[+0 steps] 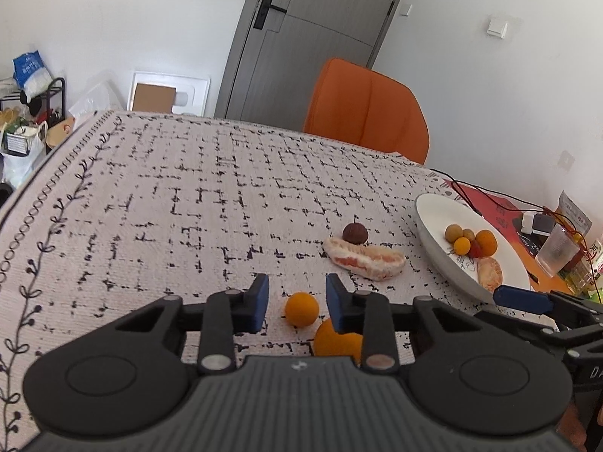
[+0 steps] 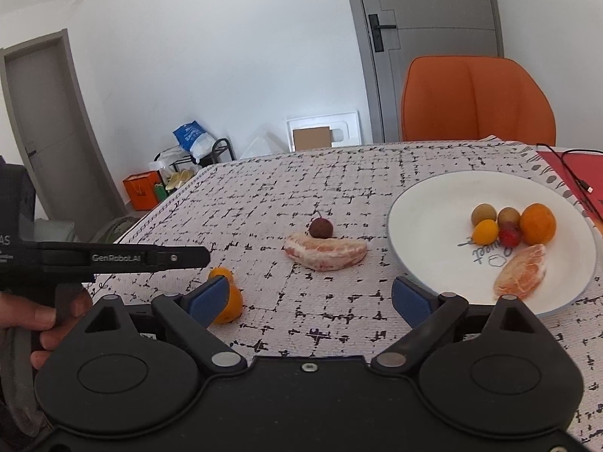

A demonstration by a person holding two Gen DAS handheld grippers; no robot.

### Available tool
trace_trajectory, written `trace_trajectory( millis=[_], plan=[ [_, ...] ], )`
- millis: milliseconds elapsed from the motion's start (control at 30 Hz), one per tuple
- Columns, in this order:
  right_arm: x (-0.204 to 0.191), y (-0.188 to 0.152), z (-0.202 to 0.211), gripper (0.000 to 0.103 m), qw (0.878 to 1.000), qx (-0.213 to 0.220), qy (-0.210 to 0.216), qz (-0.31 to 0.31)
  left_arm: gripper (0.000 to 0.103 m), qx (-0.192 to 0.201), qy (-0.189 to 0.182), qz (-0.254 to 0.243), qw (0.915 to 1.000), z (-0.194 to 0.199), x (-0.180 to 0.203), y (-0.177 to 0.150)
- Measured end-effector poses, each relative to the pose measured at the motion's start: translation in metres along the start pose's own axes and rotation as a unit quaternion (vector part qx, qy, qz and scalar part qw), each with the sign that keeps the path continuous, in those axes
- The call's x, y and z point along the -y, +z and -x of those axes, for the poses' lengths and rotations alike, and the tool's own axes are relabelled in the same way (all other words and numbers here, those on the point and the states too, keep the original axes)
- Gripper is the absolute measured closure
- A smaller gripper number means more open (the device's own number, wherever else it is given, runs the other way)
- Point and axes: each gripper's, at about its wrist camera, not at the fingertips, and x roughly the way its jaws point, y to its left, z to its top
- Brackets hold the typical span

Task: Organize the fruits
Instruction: 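Close the left tool on the small mandarin while the right tool grasps the orange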

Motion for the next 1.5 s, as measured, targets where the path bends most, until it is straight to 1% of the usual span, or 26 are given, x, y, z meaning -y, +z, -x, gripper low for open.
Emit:
trace_trajectory(
  millis=[133, 200, 333, 433, 467, 500, 567, 767, 833, 1000, 1233, 1267, 1300, 1333, 1367, 1400, 1500],
  plan=[
    [-0.001, -0.001, -0.007, 0.011, 1.000, -0.007, -0.003, -0.001, 0.073, -0.010, -0.007, -0.004, 0.9999, -0.010, 0.001, -0.002],
    [-0.001, -0.002, -0.010, 0.012, 1.000, -0.009, -0.003, -0.003, 0.077, -0.016, -0.010, -0.003, 0.9998, -0.014, 0.000, -0.003],
    [-0.005, -0.003, -0.014, 0.013, 1.000, -0.015, 0.002, 0.000, 0.079, -0.026, -0.012, 0.002, 0.9996, -0.021, -0.003, -0.006],
    [-0.009, -0.003, -0.017, 0.014, 1.000, -0.018, 0.007, 0.003, 0.080, -0.029, -0.024, 0.012, 0.9992, -0.022, -0.007, -0.007],
    [-0.010, -0.003, -0.018, 0.014, 1.000, -0.019, 0.008, 0.004, 0.083, -0.029, -0.030, 0.014, 0.9990, -0.022, -0.008, -0.007],
    [-0.012, -0.003, -0.019, 0.015, 1.000, -0.021, 0.010, 0.006, 0.083, -0.029, -0.030, 0.012, 0.9991, -0.021, -0.008, -0.007],
    [-0.015, -0.002, -0.021, 0.018, 1.000, -0.024, 0.015, 0.010, 0.084, -0.026, -0.023, 0.005, 0.9994, -0.018, -0.008, -0.008],
    [-0.026, -0.002, -0.027, 0.021, 0.999, -0.030, 0.031, 0.019, 0.084, -0.015, -0.009, 0.008, 0.9998, -0.004, -0.018, -0.007],
    [-0.030, -0.003, -0.030, 0.025, 0.999, -0.033, 0.036, 0.023, 0.084, -0.011, -0.004, 0.009, 0.9999, 0.000, -0.021, -0.006],
    [-0.038, -0.004, -0.036, 0.029, 0.998, -0.040, 0.047, 0.025, 0.084, -0.004, 0.005, 0.011, 0.9999, 0.009, -0.027, -0.006],
    [-0.049, -0.004, -0.049, 0.029, 0.996, -0.050, 0.067, 0.024, 0.084, 0.004, 0.011, 0.011, 0.9999, 0.020, -0.033, -0.006],
    [-0.051, -0.005, -0.052, 0.031, 0.996, -0.053, 0.068, 0.025, 0.084, 0.004, 0.011, 0.010, 0.9999, 0.021, -0.033, -0.007],
    [-0.052, -0.006, -0.055, 0.044, 0.996, -0.055, 0.070, 0.025, 0.084, 0.004, 0.012, 0.011, 0.9999, 0.022, -0.034, -0.007],
    [-0.053, -0.007, -0.059, 0.068, 0.995, -0.061, 0.073, 0.024, 0.084, 0.005, 0.012, 0.011, 0.9999, 0.023, -0.034, -0.007],
    [-0.052, -0.007, -0.063, 0.068, 0.994, -0.072, 0.074, 0.020, 0.084, 0.005, 0.012, 0.012, 0.9998, 0.024, -0.035, -0.006],
    [-0.052, -0.008, -0.064, 0.068, 0.994, -0.073, 0.077, 0.013, 0.084, 0.006, 0.011, 0.012, 0.9998, 0.025, -0.035, -0.006],
    [-0.054, -0.008, -0.058, 0.069, 0.995, -0.066, 0.066, 0.026, 0.084, 0.007, 0.009, 0.009, 0.9999, 0.025, -0.032, -0.004]
  ],
)
